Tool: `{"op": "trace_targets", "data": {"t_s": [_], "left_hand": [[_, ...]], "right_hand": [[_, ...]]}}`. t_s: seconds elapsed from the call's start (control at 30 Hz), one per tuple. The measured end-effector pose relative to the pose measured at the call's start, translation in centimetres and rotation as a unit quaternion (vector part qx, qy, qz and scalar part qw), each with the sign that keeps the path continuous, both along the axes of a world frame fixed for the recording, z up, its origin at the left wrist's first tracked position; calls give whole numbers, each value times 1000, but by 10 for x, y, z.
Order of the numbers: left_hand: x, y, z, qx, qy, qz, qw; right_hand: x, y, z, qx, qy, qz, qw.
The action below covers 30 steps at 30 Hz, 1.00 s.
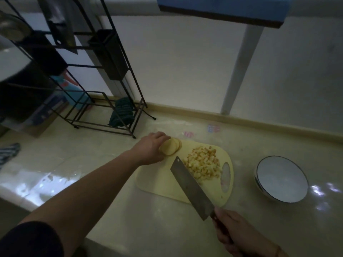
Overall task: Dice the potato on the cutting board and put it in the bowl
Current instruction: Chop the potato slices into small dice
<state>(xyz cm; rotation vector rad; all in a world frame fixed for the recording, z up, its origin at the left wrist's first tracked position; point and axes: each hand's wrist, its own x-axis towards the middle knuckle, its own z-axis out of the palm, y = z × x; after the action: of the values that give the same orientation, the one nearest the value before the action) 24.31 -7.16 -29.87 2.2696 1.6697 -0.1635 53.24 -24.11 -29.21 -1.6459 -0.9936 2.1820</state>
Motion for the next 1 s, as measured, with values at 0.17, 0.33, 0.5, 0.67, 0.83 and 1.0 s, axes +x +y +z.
{"op": "trace_targets", "data": {"t_s": [0.17, 0.33, 0.5, 0.67, 0.83, 1.0], "left_hand": [[4, 6, -13, -4, -11, -8, 1000], [17, 11, -22, -2, 4, -5, 1000], [31, 19, -24, 18, 19, -5, 1000], [37, 24, -24, 1, -22, 24, 999], [33, 24, -18, -5, -63, 13, 998], [32, 26, -14, -12, -70, -19, 997]], "right_hand": [[10, 8, -3, -9, -32, -25, 999], [19, 16, -1, -21, -30, -67, 997], [10, 12, -2, -20, -7, -82, 996], [4, 4, -7, -32, 24, -126, 991], [0, 2, -8, -30, 19, -133, 991], [-2, 4, -6, -22, 15, -124, 992]]}}
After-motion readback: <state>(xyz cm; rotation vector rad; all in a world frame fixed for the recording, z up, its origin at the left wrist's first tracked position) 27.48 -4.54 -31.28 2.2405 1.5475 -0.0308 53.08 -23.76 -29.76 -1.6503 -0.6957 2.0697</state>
